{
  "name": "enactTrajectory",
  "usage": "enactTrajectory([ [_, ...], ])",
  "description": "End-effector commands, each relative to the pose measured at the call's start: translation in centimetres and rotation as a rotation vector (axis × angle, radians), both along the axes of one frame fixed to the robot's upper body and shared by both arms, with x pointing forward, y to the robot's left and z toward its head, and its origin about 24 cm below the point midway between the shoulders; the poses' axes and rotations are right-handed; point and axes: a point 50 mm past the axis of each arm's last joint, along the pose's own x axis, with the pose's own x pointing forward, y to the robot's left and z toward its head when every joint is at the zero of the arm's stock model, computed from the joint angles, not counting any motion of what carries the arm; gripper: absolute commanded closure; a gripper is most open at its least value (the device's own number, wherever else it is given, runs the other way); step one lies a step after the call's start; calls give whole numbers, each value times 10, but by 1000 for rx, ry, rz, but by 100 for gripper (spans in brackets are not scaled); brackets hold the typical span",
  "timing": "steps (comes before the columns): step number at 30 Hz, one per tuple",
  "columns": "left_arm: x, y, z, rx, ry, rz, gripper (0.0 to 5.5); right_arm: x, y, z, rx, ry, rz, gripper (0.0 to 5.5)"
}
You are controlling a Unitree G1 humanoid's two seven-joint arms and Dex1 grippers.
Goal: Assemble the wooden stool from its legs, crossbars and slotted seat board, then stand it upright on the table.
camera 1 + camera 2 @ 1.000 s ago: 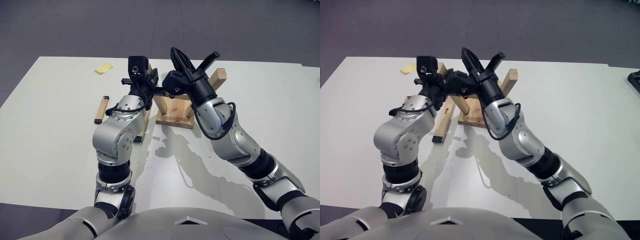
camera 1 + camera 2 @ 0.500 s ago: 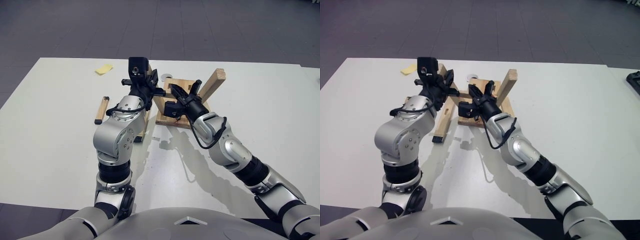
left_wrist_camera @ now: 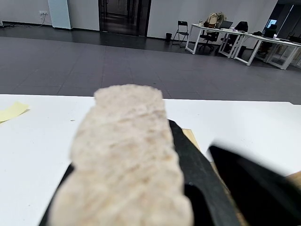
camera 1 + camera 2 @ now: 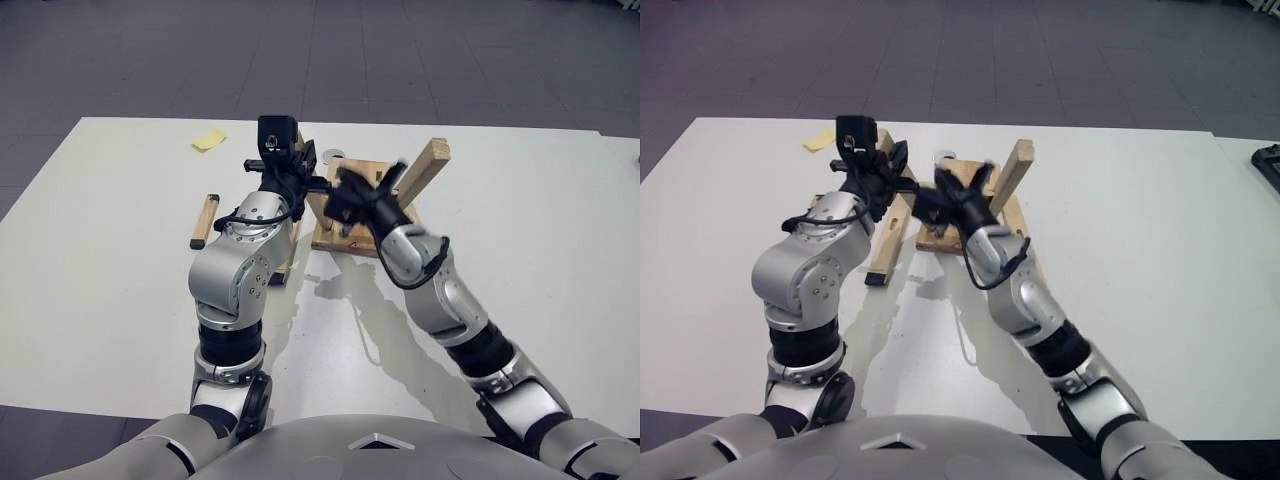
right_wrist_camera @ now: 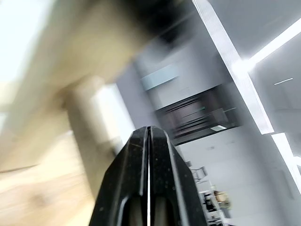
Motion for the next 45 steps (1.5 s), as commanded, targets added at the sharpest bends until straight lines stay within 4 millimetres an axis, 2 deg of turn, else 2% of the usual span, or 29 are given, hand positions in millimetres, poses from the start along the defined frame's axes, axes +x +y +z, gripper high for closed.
enactTrajectory([
  [1,-11,9,-66,133,350,13,445,-6,-10,-43,6,380,-11,550],
  [6,-10,9,-66,133,347,15,445,13,-15,8,154,56,-68,550],
  [9,-9,8,-66,135,345,7,445,11,-14,55,366,-195,-62,550],
  [11,-9,9,-67,143,349,-3,445,8,-23,94,581,-348,-82,550],
  [13,-9,10,-67,149,352,-14,445,6,-37,124,738,-464,-102,550],
  [15,-9,10,-68,150,354,-24,445,4,-50,144,821,-555,-118,527],
  [17,-8,10,-69,144,355,-33,444,4,-60,155,882,-600,-145,494],
  [20,-6,10,-68,120,331,-46,444,8,-78,163,918,-640,-207,434],
  [21,-4,9,-66,115,312,-52,408,10,-84,161,912,-642,-232,422],
  [26,4,8,-56,62,191,-50,326,17,-96,149,873,-619,-288,340],
  [30,9,5,-39,-60,39,-66,259,19,-100,144,859,-601,-306,276],
  [39,-8,-12,11,-248,-313,-345,113,22,-116,135,844,-589,-367,136],
  [45,-11,-11,16,-249,-356,-385,11,26,-119,130,830,-576,-386,37],
])
